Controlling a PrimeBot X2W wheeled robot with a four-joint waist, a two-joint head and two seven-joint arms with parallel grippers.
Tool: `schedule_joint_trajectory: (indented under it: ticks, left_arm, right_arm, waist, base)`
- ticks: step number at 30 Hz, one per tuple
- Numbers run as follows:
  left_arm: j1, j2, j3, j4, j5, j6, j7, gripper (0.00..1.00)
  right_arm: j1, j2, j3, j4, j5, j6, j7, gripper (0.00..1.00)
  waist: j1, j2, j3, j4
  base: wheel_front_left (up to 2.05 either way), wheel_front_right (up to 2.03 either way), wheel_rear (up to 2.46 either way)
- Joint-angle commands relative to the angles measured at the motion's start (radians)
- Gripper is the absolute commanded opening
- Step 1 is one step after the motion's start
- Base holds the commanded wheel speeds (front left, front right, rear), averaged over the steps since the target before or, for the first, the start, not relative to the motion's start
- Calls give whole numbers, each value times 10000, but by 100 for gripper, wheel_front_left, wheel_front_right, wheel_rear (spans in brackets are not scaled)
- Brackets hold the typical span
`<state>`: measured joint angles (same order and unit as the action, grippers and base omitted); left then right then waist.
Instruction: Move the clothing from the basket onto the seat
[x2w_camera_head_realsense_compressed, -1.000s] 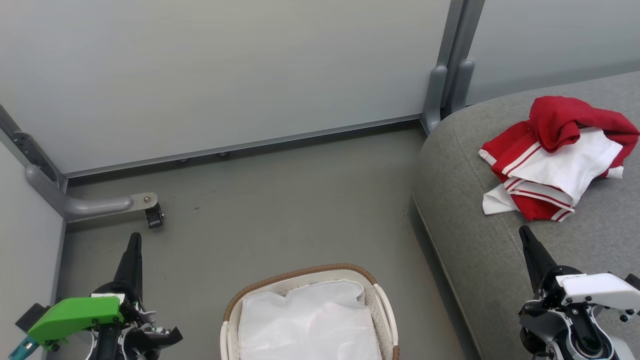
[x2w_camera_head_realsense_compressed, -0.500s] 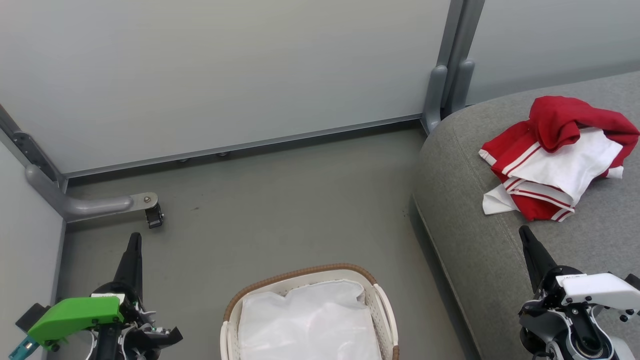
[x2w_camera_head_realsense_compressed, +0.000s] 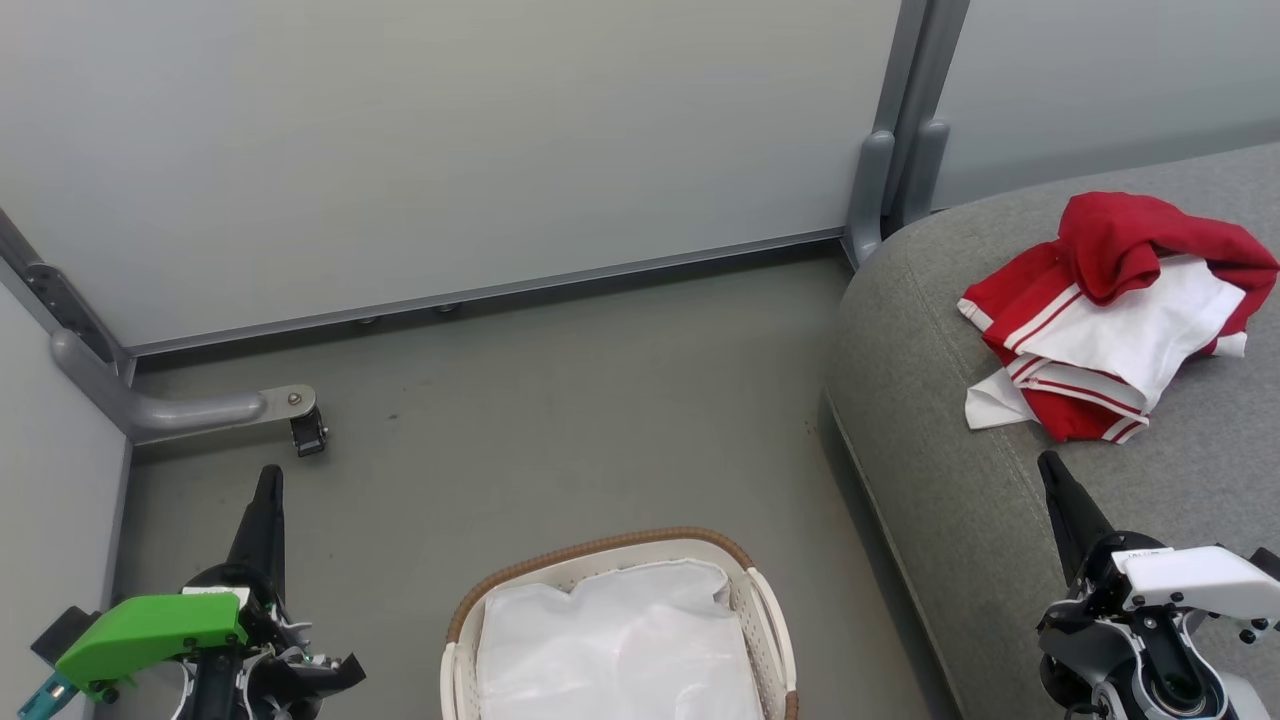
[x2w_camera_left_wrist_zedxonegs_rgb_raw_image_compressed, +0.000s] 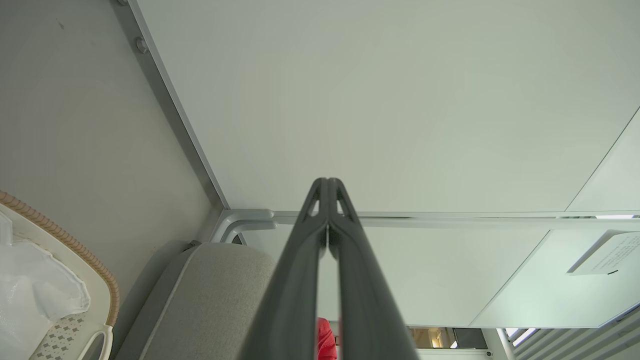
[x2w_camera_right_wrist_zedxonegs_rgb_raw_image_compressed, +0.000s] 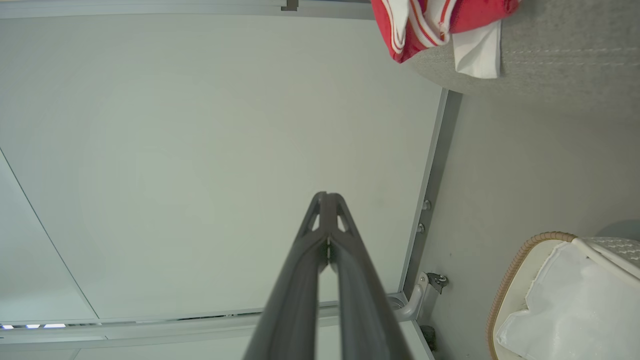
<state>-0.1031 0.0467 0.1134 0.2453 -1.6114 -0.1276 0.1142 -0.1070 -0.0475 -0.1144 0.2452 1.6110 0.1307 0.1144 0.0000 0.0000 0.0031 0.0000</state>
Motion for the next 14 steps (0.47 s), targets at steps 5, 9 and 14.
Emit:
schedule_joint_trajectory:
  ticks: [5,9,14]
  left_arm:
    - [-123,66,21,-17,-32,-61,33,0]
    - [-123,66,21,-18,-32,-61,33,0]
    - [-123,66,21,-18,-32,-61,33,0]
  right_arm:
    - [-24,-52,-15,-27,38,0,31,0]
    - [-24,-52,-15,-27,38,0,31,0]
    - [-24,-52,-17,-27,38,-1,31,0]
  waist:
    - [0,0,0,0]
    - [0,0,0,0]
    - [0,0,0,0]
  base:
    - [0,0,0]
    - [0,0,0]
    - [0,0,0]
